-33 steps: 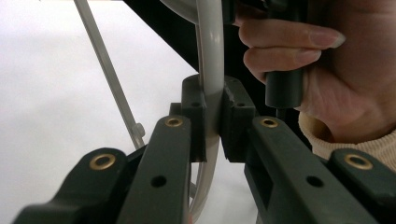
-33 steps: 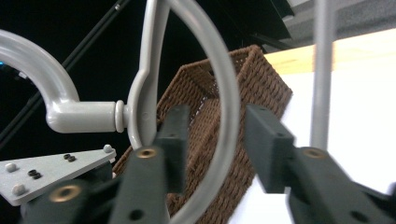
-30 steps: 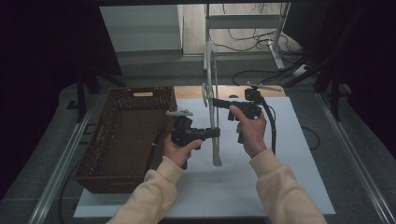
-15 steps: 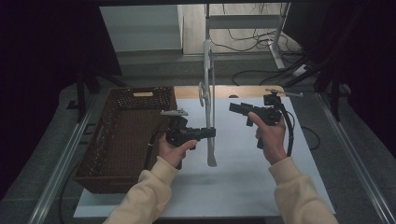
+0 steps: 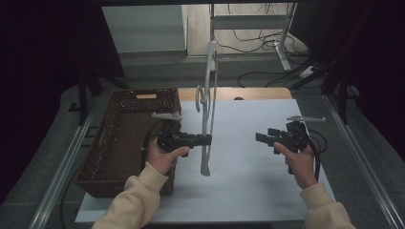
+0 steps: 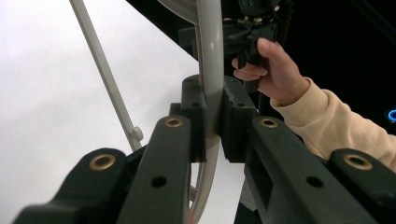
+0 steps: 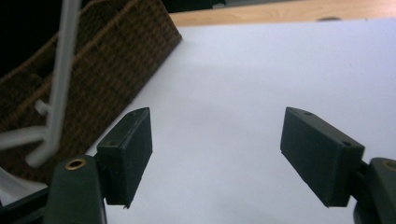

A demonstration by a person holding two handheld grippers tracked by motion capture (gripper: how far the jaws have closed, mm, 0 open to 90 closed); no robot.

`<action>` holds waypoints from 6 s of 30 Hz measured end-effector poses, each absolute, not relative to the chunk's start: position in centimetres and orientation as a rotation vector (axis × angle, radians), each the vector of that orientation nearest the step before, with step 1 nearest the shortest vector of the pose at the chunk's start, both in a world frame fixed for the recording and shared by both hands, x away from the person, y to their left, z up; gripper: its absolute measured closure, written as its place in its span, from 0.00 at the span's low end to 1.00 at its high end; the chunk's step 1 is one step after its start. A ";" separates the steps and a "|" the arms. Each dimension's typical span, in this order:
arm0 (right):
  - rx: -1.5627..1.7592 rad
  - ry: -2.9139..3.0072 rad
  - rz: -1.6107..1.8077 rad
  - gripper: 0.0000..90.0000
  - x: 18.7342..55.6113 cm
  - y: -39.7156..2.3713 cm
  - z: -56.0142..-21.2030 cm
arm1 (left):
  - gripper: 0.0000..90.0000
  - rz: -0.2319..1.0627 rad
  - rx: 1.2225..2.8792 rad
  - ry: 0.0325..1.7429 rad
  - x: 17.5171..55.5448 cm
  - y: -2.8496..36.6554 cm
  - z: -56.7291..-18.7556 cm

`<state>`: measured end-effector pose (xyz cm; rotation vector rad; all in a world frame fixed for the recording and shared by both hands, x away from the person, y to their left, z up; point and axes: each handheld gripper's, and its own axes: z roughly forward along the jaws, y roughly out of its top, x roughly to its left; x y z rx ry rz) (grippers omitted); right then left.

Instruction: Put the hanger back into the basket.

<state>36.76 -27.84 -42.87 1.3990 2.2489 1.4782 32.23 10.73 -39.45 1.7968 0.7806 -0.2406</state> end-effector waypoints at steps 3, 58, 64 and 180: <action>1.397 2.256 1.456 0.27 36.4 -28.5 -43.9 | 0.91 -0.247 1.799 0.778 32.2 11.0 -39.3; 1.271 2.321 1.280 0.21 34.0 -30.4 -46.3 | 0.91 -0.137 1.853 0.754 30.0 21.1 -34.1; 1.265 2.322 1.272 0.21 34.0 -30.3 -46.4 | 0.91 -0.094 1.868 0.764 29.8 22.3 -33.0; 1.305 2.353 1.209 0.21 34.9 -30.3 -47.3 | 0.22 0.212 2.138 1.093 30.2 30.7 -41.1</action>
